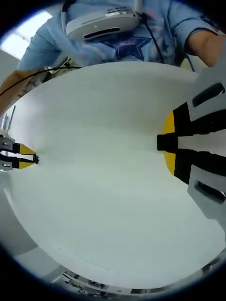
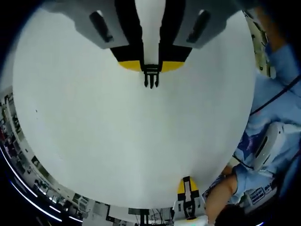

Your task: Snap the two parts of the plastic buckle together until the buckle closes and remains connected.

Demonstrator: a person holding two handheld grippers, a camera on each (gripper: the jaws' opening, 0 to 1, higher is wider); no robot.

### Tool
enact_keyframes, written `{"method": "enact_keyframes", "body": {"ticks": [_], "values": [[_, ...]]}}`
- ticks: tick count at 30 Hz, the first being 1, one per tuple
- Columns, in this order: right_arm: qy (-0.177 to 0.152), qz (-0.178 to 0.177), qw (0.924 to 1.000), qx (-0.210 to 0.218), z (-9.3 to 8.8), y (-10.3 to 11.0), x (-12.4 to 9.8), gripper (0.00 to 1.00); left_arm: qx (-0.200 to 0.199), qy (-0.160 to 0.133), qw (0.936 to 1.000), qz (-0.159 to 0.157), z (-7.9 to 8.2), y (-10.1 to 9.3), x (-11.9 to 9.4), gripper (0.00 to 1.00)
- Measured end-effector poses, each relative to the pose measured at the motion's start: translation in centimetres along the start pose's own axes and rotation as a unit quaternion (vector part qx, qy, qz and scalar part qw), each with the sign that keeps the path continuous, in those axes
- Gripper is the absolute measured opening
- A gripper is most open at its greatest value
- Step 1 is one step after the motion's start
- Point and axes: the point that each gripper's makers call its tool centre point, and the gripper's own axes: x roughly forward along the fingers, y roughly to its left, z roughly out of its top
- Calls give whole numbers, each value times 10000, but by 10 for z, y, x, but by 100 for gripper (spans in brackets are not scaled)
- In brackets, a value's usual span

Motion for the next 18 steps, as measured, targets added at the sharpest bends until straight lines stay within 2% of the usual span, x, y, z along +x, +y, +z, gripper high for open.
{"method": "enact_keyframes", "body": {"ticks": [10, 18], "values": [[155, -12, 9999, -60, 7, 7, 3, 11, -11, 67, 10000, 20, 0, 0, -1, 9], [228, -14, 9997, -59, 20, 20, 8, 11, -44, 72, 10000, 36, 0, -1, -1, 9]]}}
